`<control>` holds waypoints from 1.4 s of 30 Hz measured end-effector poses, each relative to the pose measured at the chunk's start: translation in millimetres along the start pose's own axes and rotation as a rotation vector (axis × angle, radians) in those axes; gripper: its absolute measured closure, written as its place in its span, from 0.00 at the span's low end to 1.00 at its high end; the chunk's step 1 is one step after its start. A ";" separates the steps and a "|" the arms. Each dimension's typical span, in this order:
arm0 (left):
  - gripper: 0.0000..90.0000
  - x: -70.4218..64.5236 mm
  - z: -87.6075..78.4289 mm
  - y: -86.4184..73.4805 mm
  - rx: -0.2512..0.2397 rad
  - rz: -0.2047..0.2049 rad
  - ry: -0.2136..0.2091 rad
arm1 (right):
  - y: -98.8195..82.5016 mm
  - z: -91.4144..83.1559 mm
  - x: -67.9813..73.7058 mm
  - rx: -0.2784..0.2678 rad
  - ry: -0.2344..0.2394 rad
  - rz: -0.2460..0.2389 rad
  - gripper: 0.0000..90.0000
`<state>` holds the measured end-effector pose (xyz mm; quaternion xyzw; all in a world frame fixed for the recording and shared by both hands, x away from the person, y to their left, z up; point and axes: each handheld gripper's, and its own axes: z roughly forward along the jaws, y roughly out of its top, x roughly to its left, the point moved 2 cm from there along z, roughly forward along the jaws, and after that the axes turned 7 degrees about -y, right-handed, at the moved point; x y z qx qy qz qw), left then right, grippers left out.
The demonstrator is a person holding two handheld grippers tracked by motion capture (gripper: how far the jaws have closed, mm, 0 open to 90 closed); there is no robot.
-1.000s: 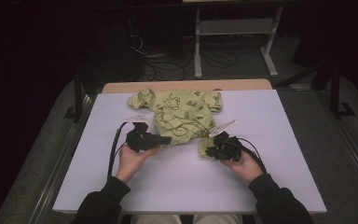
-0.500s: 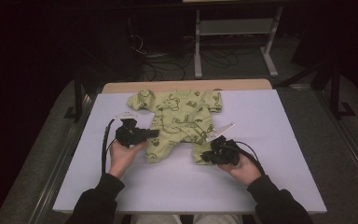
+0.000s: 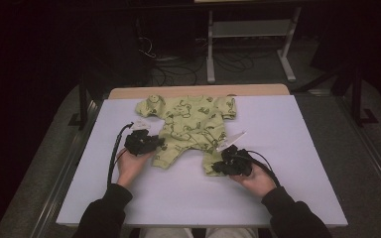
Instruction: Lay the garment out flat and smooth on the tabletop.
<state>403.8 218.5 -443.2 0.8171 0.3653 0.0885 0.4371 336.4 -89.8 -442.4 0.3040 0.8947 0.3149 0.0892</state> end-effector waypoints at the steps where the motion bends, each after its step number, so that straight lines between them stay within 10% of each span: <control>1: 0.72 -0.5 -5.1 1.2 -0.003 -0.006 0.002 | 0.0 0.1 0.1 0.001 0.001 0.000 0.94; 12: 0.45 -22.5 -54.3 -2.3 -0.069 0.009 -0.139 | 0.2 -0.3 -0.1 -0.003 0.002 0.005 0.94; 22: 0.37 -36.9 -43.8 -13.2 0.007 0.123 -0.303 | -0.1 -3.0 -2.4 -0.011 0.003 0.014 0.94; 32: 0.35 -38.4 -13.7 -25.5 0.170 0.184 -0.259 | -0.6 -1.8 -3.4 -0.005 0.004 0.014 0.94; 35: 0.53 -39.7 -6.9 -26.5 0.213 0.197 -0.175 | -0.6 -1.4 -2.9 -0.004 0.004 0.016 0.93; 42: 0.85 -41.5 -7.4 -21.7 0.249 0.185 -0.173 | -0.7 -1.3 -4.2 -0.004 0.004 0.013 0.94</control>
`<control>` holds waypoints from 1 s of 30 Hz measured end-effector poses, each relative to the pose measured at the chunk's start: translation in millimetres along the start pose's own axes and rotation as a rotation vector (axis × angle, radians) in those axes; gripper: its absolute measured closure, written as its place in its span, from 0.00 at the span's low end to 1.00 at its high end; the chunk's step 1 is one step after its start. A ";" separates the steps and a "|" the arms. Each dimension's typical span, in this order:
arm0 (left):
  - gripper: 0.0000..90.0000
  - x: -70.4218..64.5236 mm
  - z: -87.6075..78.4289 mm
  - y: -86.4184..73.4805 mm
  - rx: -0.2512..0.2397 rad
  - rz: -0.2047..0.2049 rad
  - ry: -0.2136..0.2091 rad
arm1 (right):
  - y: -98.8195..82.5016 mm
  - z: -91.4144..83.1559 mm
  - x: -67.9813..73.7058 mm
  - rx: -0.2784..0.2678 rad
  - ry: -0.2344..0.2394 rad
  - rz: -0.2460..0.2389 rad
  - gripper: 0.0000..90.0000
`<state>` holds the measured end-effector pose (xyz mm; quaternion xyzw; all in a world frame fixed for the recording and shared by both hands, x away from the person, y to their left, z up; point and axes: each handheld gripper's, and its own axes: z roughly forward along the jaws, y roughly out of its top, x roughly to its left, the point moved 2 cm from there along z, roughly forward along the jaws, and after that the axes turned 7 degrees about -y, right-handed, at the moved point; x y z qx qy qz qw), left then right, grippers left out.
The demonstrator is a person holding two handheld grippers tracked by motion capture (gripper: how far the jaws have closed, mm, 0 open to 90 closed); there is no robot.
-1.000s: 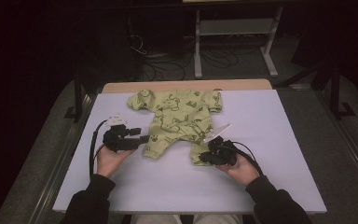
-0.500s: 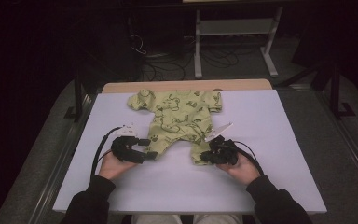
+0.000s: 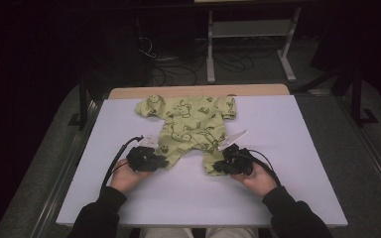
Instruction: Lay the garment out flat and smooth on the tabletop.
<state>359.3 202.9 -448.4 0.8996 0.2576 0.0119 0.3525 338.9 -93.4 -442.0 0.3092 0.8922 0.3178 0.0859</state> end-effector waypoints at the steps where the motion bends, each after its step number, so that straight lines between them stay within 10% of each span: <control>1: 0.87 -0.2 -1.1 0.7 0.004 0.004 -0.005 | 0.0 0.0 -0.1 0.000 0.001 0.000 0.94; 20: 0.93 -36.5 -21.3 5.3 -0.021 0.029 -0.141 | -7.5 -18.3 2.3 -0.032 0.141 0.045 0.94; 30: 0.93 -64.8 -19.6 -7.0 0.046 0.061 -0.219 | -23.7 -24.6 15.5 0.004 0.225 0.043 0.94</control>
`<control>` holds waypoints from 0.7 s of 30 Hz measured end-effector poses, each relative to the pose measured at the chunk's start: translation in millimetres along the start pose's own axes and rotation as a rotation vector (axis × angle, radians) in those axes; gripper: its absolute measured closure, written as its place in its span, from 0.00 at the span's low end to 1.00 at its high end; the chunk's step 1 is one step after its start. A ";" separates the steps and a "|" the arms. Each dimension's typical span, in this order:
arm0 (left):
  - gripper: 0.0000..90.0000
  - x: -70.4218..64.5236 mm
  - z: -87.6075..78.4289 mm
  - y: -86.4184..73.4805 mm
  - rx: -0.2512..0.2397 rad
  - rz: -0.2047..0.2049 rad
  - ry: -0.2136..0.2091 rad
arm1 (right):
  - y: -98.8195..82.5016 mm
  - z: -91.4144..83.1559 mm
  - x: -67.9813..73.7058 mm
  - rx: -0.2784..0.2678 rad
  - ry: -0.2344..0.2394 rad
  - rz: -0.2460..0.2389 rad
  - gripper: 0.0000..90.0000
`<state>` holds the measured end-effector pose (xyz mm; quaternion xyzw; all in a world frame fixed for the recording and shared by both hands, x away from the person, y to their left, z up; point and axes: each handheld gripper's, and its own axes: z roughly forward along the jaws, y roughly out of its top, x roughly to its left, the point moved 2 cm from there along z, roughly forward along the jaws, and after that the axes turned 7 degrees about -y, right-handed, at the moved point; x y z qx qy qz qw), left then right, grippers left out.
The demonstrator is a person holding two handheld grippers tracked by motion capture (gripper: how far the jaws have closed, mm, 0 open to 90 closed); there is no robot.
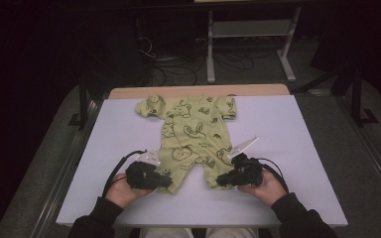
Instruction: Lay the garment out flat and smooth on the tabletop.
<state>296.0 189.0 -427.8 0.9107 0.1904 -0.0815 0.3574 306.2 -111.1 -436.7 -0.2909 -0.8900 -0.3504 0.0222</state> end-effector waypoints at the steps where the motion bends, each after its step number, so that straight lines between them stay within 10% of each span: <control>1: 0.93 -2.1 0.6 -1.4 0.004 0.000 -0.010 | -1.6 -0.1 1.6 0.008 0.008 -0.003 0.94; 21: 0.93 -24.7 7.6 -16.4 0.102 0.026 -0.124 | -18.9 9.8 23.8 0.136 0.162 -0.065 0.94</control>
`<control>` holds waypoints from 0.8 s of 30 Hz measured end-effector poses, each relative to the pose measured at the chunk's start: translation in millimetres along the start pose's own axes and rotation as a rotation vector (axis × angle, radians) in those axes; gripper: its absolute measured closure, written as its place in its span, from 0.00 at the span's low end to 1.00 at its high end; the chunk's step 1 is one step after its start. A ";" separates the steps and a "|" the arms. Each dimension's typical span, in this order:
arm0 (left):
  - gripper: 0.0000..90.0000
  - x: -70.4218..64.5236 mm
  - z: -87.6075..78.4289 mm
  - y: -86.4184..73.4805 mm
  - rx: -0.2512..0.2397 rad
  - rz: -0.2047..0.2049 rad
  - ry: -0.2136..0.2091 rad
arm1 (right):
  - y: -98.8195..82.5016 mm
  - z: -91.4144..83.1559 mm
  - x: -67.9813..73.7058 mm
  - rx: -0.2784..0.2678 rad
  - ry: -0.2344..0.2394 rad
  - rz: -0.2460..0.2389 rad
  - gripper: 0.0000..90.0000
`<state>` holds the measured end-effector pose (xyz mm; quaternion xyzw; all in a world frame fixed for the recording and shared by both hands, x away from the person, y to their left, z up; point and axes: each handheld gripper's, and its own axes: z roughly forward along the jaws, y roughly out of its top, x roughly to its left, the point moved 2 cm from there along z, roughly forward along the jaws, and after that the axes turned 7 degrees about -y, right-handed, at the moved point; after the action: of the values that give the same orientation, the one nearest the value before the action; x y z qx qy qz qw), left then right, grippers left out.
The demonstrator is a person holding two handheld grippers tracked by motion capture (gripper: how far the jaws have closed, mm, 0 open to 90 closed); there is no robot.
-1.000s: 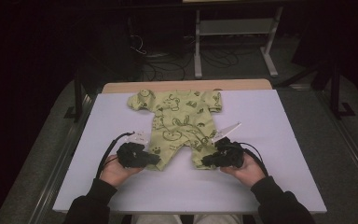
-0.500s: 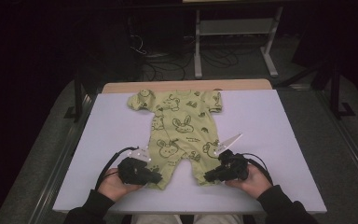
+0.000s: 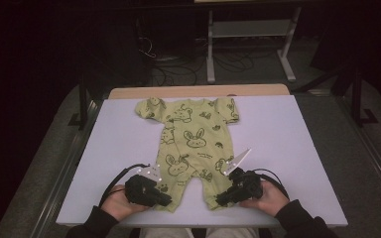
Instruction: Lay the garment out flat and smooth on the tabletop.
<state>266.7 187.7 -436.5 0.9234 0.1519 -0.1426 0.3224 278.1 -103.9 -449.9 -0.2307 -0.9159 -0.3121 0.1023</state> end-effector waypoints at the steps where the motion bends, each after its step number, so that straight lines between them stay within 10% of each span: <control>1: 0.93 -0.4 0.4 -0.1 0.004 0.000 -0.005 | -0.3 0.4 0.4 0.006 0.003 -0.006 0.94; 12: 0.79 4.5 -1.4 -2.1 -0.015 0.003 -0.038 | -1.9 4.0 2.0 0.048 0.033 -0.023 0.92; 24: 0.30 45.0 -28.0 3.1 -0.252 -0.105 0.018 | 9.3 -5.1 -10.5 -0.007 -0.022 -0.006 0.36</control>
<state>313.5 211.8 -430.0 0.8676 0.2198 -0.1307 0.4265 291.9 -104.4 -444.5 -0.2317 -0.9166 -0.3132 0.0903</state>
